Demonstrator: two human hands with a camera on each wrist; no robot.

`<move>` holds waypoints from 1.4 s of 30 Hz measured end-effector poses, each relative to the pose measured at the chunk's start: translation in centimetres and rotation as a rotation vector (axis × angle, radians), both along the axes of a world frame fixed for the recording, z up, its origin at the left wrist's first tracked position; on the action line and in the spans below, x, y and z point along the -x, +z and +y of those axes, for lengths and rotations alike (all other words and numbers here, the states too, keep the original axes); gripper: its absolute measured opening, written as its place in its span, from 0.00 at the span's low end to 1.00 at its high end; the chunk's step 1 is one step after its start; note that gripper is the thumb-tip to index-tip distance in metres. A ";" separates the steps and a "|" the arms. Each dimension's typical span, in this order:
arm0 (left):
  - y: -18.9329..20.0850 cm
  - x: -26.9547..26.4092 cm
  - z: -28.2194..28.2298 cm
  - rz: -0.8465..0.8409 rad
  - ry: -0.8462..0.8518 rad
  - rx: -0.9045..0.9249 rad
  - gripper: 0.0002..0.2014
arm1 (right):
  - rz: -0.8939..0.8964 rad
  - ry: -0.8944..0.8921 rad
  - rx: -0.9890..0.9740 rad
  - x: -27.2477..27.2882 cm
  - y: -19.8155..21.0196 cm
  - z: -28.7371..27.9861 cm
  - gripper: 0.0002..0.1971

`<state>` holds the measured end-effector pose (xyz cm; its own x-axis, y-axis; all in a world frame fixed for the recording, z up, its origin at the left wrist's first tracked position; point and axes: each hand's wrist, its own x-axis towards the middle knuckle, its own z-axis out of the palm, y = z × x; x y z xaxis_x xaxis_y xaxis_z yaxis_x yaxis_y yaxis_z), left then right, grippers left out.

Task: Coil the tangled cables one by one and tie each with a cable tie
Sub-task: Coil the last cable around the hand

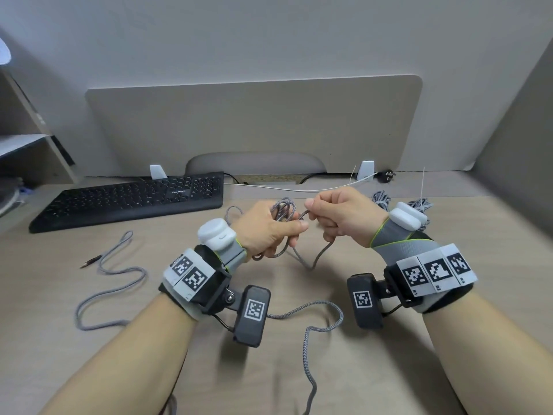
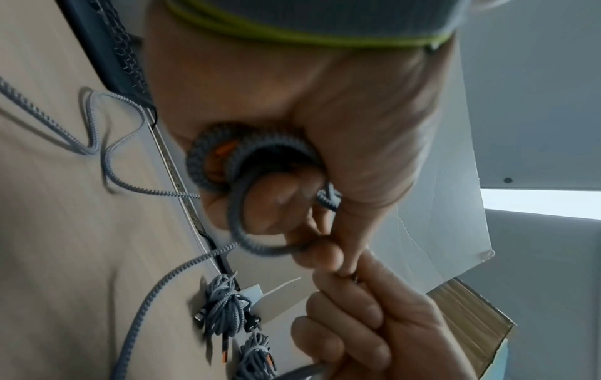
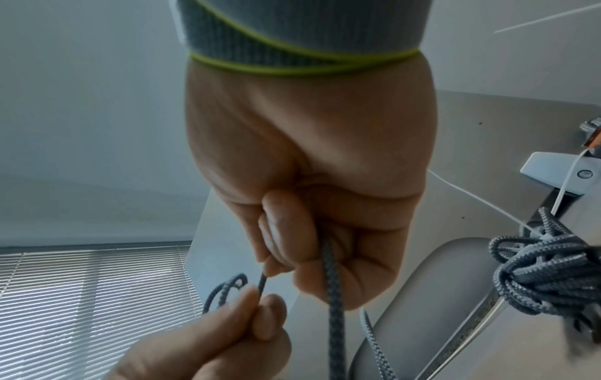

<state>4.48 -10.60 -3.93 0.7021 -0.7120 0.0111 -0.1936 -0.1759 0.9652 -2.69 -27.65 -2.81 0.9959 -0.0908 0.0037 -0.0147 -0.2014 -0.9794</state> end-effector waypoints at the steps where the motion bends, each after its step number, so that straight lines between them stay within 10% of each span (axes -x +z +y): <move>1: -0.1 -0.1 0.0 -0.029 0.007 0.018 0.08 | -0.006 0.005 0.002 0.0 0.0 0.1 0.15; 9: 0.7 -2.8 0.8 0.151 0.364 0.441 0.10 | -0.043 -0.015 -0.061 0.2 0.5 -0.3 0.16; 19: -0.8 -0.5 -1.0 0.259 0.185 0.336 0.20 | -0.054 0.020 -0.001 0.5 0.8 0.1 0.16; 29: 0.2 -1.0 -0.5 0.338 0.077 0.576 0.09 | 0.087 0.074 0.178 0.4 0.1 1.6 0.15; 42: 2.3 -2.6 1.4 0.367 0.127 0.717 0.19 | -0.036 0.100 0.153 0.4 0.3 0.6 0.14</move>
